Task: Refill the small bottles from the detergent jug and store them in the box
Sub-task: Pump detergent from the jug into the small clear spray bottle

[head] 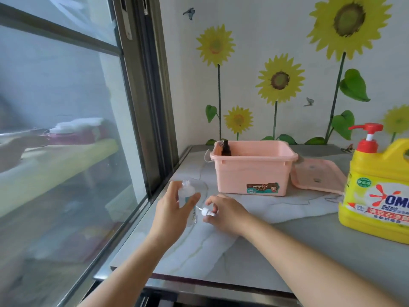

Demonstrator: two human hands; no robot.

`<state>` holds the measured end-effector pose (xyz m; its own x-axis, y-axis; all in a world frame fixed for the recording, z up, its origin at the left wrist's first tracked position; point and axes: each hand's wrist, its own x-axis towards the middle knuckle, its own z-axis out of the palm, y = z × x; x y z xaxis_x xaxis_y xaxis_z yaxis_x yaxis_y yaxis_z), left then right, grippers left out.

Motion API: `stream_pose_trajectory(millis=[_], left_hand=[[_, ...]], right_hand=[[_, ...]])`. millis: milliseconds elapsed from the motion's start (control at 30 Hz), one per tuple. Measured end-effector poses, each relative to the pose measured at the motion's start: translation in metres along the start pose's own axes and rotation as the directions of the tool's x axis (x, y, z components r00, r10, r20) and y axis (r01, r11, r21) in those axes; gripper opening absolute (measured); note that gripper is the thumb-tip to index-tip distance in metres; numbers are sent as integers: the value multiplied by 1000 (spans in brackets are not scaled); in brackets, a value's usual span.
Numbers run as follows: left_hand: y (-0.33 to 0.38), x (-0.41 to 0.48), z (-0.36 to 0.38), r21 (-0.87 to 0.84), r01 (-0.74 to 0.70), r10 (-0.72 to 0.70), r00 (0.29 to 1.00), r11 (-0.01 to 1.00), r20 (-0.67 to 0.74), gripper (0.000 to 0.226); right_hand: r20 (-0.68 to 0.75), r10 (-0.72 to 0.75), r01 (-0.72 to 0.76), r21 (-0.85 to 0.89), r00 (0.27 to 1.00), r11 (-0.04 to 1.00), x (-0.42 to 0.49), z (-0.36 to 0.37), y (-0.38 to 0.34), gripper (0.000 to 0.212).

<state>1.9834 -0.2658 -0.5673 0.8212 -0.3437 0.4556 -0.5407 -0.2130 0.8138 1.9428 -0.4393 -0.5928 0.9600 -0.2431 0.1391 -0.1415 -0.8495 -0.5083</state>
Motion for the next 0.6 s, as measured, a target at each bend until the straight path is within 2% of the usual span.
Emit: stream_pose_trajectory(millis=[67, 133, 300, 467, 533, 600], left_hand=[[-4, 0, 3, -32, 18, -17, 1000, 999, 10, 20], [-7, 1, 6, -60, 38, -37, 999, 997, 17, 21], [-3, 4, 26, -69, 48, -44, 997, 996, 69, 23], [10, 14, 60, -103, 37, -19, 985, 994, 173, 22], [15, 16, 76, -120, 23, 4, 976, 992, 217, 24], [21, 17, 92, -136, -1, 36, 966, 991, 255, 29]], right_hand=[[-17, 12, -13, -39, 1000, 999, 5, 3, 3, 14], [-26, 5, -7, -43, 1000, 999, 8, -3, 8, 17], [-134, -1, 33, 238, 991, 971, -4, -64, 12, 8], [-301, -55, 152, 308, 952, 939, -22, -147, 9, 5], [-284, -56, 153, 331, 957, 931, -25, -171, 9, 7], [-239, -62, 128, 274, 969, 953, -30, -190, 10, 11]])
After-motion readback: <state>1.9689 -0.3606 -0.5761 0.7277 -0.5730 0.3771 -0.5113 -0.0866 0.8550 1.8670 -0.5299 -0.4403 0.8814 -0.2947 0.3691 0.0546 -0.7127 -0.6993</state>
